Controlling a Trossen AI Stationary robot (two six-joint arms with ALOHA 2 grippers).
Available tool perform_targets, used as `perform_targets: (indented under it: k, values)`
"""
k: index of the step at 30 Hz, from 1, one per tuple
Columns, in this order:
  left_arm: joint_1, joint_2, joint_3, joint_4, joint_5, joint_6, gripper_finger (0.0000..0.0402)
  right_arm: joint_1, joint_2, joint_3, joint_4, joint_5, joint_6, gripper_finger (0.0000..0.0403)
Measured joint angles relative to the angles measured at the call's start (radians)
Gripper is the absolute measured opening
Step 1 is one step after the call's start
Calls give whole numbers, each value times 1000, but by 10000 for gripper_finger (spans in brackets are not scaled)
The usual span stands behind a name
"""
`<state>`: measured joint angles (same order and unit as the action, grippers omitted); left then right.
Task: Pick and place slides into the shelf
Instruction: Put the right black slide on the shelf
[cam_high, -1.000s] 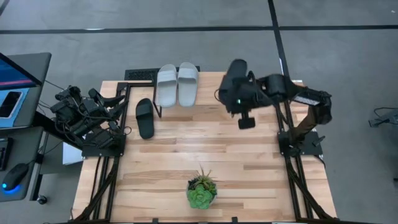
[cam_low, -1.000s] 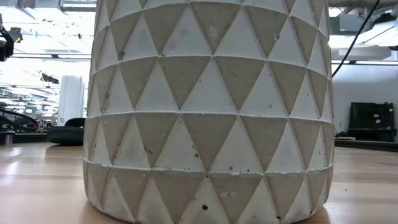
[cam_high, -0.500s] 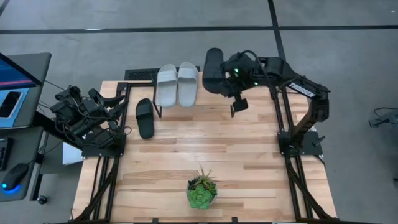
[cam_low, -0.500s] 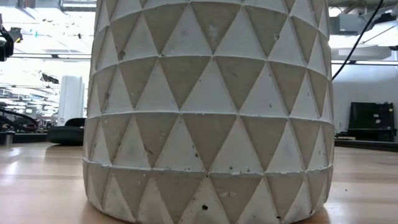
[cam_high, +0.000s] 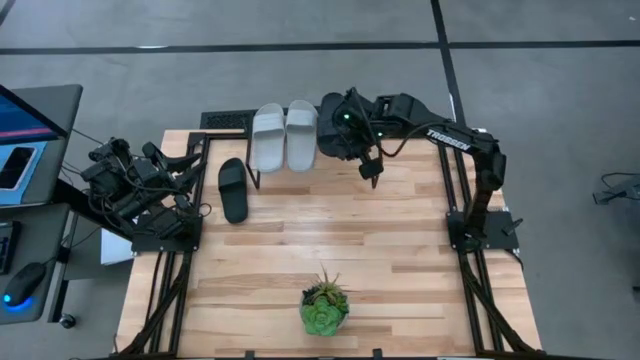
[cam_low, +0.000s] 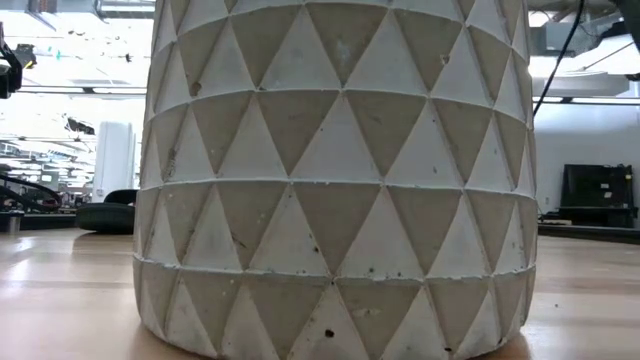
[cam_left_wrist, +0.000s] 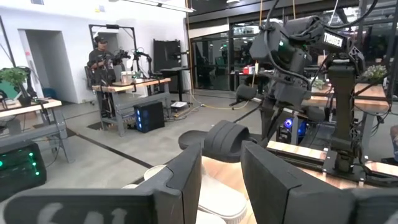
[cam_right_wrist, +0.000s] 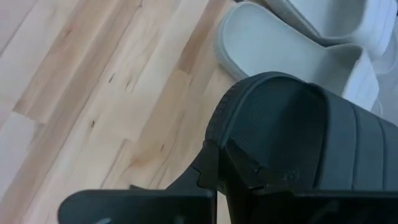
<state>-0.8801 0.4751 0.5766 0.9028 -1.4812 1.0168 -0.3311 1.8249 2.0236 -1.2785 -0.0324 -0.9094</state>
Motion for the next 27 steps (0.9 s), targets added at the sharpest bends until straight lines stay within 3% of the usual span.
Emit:
perform_targets:
  k: [27]
  values:
    - [0, 0, 0, 0, 0, 13, 103, -3, 30, 0, -30, -44, 44, 0]
